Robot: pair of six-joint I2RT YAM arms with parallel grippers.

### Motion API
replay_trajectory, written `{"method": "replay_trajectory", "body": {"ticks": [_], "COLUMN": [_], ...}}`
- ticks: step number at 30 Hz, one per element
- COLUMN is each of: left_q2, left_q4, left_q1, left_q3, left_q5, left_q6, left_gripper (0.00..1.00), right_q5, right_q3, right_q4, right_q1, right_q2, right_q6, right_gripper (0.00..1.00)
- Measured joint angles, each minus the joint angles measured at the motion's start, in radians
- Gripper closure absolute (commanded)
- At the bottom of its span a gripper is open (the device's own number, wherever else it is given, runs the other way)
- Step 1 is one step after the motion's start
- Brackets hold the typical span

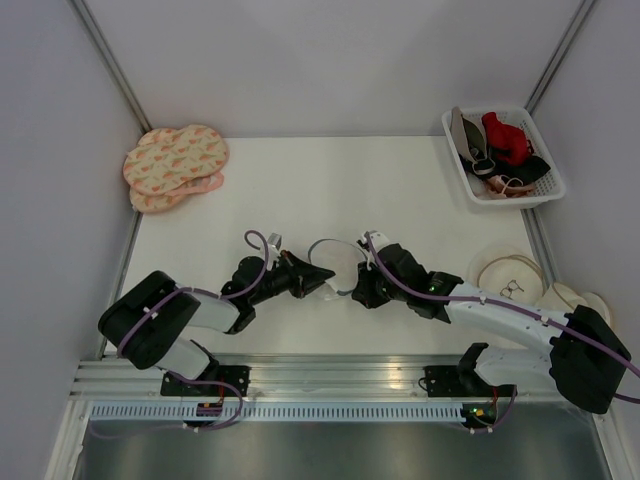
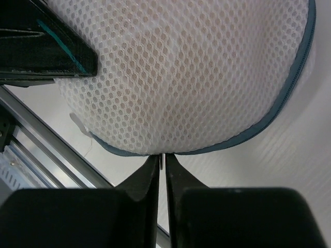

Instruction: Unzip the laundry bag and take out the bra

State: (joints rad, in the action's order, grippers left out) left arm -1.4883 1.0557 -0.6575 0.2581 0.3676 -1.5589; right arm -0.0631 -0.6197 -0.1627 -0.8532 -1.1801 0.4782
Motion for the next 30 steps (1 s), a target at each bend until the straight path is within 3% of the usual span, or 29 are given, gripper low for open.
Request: {"method": "replay_trajectory", "body": {"ticks": [1,10,16,20,23,27,28,30], "left_q2": [-0.002,-0.014,-0.055,-0.060,-0.069,-0.119,-0.140,-0.187], "left_q4": [0.011,0.045,0.032,-0.066,-0.250,-0.492,-0.520,-0.571], "left_q1": [0.000,0.004,0.044,0.097,0.127,0.141,0.143,0.146], "left_q3": [-0.003,-0.007,0.019,0.066,0.164,0.365,0.408,0.490], "left_q5": [0.001,0.024,0.121,0.231,0.299,0.347,0.351,0.356], "left_q6": [-0.003,-0.009,0.004,0.098,0.251,0.465,0.505,0.566], "left_gripper": [0.98,0.98,0.98,0.98,0.97,0.75,0.47,0.24], "right_q5": [0.002,0.072,0.222,0.384,0.446,0.443,0.435,0.415], "right_q3": [0.000,-0.004,-0.042,-0.085,-0.101,-0.102,-0.102,-0.101], "right_q4": [0.000,-0.036,-0.164,-0.261,-0.288,-0.288,-0.286,-0.273], "right_q1": [-0.001,-0.002,-0.003,-0.002,-0.001,0.006,0.007,0.010], "right_q2": [0.000,0.003,0.008,0.003,-0.011,-0.026,-0.026,-0.027], "right_q6": [0.001,0.005,0.010,0.044,0.058,0.052,0.049,0.046], "right_gripper": [0.99,1.00,1.00,1.00,0.99,1.00,1.00,1.00]}}
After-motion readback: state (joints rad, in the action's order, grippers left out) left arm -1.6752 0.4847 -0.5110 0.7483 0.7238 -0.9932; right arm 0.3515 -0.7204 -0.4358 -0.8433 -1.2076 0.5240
